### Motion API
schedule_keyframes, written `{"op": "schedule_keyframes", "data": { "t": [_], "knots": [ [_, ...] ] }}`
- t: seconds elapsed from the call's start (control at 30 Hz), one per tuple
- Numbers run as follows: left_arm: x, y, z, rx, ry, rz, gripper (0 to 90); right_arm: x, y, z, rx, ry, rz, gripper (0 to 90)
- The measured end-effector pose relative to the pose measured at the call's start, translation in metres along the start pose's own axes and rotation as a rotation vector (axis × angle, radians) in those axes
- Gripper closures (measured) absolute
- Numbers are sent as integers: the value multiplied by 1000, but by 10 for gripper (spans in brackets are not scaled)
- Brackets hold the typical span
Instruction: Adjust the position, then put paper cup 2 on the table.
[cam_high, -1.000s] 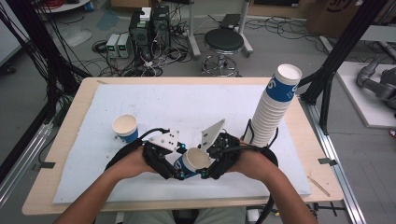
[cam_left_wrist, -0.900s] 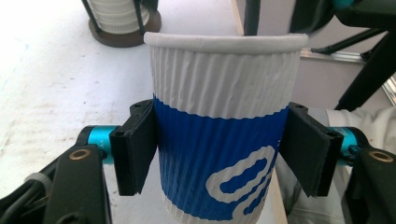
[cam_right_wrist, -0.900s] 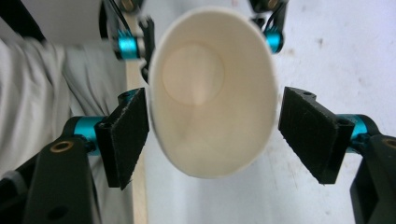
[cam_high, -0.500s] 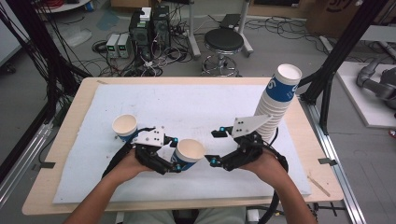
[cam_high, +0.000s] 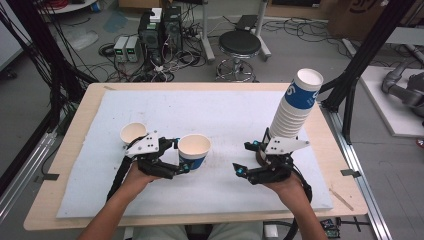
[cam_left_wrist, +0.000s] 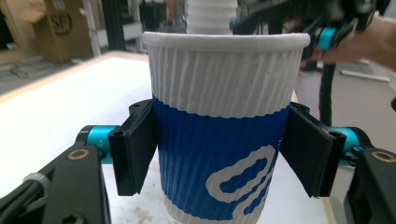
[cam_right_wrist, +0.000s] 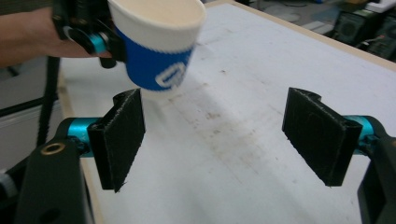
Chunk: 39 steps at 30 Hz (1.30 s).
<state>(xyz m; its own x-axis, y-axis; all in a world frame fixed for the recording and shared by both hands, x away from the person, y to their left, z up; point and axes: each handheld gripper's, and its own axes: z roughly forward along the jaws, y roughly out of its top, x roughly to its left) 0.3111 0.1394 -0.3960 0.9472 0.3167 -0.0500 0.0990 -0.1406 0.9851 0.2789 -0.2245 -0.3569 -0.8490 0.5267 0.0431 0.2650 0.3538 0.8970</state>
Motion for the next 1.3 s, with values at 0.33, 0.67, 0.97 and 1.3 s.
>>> {"op": "schedule_keyframes", "data": {
  "t": [0.33, 0.67, 0.97, 1.3],
  "knots": [
    [3, -5, -2, -57, 53, -1, 304, -3, -20, -5, -45, -90, 13, 217],
    [6, -6, -4, -92, 106, -9, 303, -2, -27, -11, -87, -130, 12, 216],
    [8, -6, -2, -111, 117, -6, 301, -2, -30, -11, -85, -132, 10, 216],
    [14, 1, 2, -139, 114, -16, 300, -4, -32, -11, -85, -135, 18, 217]
  ]
}}
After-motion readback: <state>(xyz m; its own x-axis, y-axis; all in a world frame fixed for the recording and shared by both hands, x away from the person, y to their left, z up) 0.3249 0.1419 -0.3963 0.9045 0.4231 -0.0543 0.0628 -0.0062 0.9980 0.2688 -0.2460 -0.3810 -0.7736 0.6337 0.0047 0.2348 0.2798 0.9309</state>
